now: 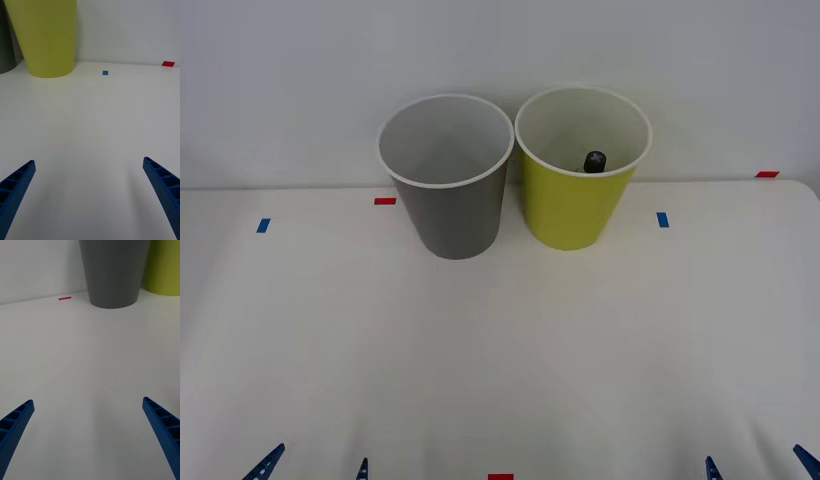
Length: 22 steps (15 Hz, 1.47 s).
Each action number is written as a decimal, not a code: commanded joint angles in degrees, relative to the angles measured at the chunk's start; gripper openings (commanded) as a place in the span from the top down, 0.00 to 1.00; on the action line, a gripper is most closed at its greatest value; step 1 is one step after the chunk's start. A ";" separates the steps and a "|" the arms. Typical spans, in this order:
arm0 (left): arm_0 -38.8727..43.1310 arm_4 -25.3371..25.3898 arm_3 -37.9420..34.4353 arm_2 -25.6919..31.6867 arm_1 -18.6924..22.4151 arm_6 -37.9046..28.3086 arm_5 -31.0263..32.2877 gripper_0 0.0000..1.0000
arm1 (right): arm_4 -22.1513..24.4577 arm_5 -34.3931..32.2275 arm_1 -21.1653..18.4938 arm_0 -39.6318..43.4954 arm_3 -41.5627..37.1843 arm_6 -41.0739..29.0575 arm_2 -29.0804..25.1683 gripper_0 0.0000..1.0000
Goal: Put cans in the gray bin and PET bottles in the light green bin.
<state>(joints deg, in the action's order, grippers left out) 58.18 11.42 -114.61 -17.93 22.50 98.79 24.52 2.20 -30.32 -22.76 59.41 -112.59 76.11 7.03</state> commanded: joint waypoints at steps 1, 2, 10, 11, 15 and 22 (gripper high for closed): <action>0.00 0.00 0.00 0.00 0.00 0.00 0.00 0.00 | 0.00 0.00 0.00 0.00 0.00 0.00 0.00 0.00; 0.00 0.00 0.00 0.00 0.00 0.00 0.00 0.00 | 0.00 0.00 0.00 0.00 0.00 0.00 0.00 0.00; 0.00 0.00 0.00 0.00 0.00 0.00 0.00 0.00 | 0.00 0.00 0.00 0.00 0.00 0.00 0.00 0.00; 0.00 0.00 0.00 0.00 0.00 0.00 0.00 0.00 | 0.00 0.00 0.00 0.00 0.00 0.00 0.00 0.00; 0.00 0.00 0.00 0.00 0.00 0.00 0.00 0.00 | 0.00 0.00 0.00 0.00 0.00 0.00 0.00 0.00; 0.00 0.00 0.00 0.00 0.00 0.00 0.00 0.00 | 0.00 0.00 0.00 0.00 0.00 0.00 0.00 0.00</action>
<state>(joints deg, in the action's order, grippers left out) 58.18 11.42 -114.61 -17.93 22.50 98.79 24.52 2.20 -30.32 -22.76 59.41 -112.59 76.11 7.03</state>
